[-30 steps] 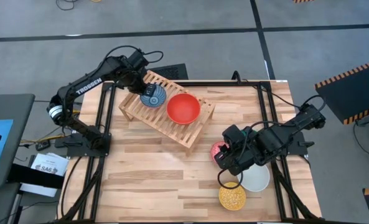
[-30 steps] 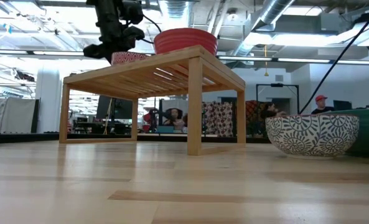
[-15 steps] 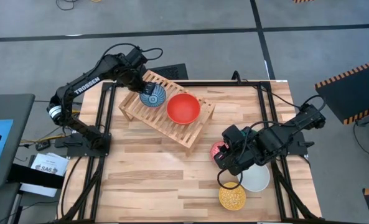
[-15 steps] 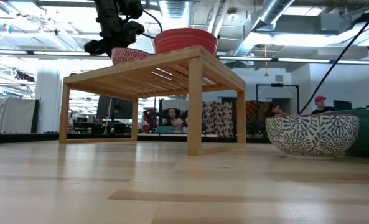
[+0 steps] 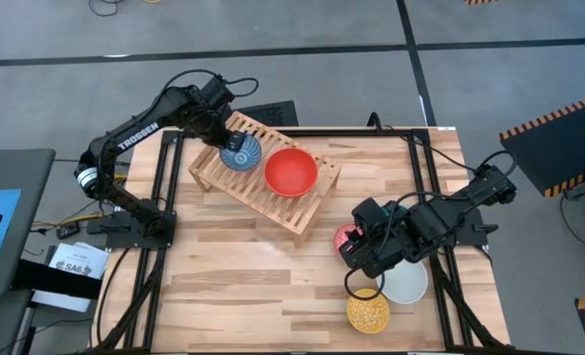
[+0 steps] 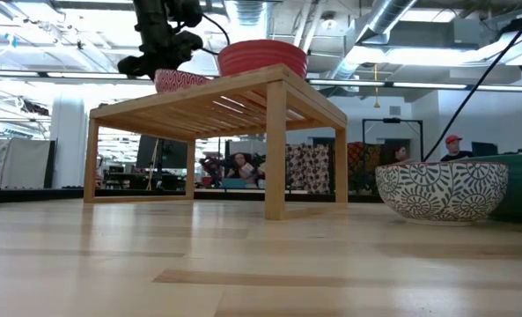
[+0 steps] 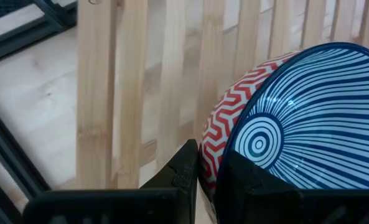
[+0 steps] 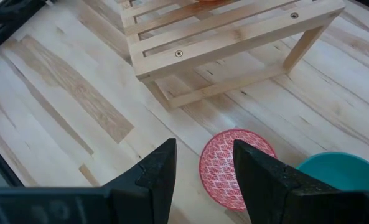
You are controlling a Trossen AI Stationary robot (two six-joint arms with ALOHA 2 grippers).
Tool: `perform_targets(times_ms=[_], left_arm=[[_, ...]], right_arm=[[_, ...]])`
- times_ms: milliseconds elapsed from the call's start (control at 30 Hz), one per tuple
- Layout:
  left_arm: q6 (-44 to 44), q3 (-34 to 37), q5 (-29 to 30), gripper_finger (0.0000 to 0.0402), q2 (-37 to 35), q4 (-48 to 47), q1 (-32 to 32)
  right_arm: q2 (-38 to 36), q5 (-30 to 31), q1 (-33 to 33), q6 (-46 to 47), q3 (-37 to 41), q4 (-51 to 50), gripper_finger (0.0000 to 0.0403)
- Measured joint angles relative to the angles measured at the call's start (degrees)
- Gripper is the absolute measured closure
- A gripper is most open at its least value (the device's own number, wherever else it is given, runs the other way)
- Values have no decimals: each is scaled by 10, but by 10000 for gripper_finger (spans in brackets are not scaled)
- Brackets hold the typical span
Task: Place and stack bowls onto a shelf
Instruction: Put the blue bowl on the shelf, then stack the green bowl on the top of orange bowl on the shelf
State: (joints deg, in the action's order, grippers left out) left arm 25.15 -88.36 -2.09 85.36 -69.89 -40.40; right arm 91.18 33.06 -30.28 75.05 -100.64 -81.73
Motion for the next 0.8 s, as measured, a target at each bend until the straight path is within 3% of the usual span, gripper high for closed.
perform_targets(times_ms=[167, 500, 800], left_arm=[[0, 0, 1, 365, 0, 4, 0], [-1, 5, 10, 270, 0, 3, -1], [-16, -25, 4, 229, 0, 1, -12]], right_arm=[[0, 0, 0, 0, 0, 0, 220], [0, 0, 0, -3, 0, 0, 220], [0, 0, 0, -5, 0, 0, 220]])
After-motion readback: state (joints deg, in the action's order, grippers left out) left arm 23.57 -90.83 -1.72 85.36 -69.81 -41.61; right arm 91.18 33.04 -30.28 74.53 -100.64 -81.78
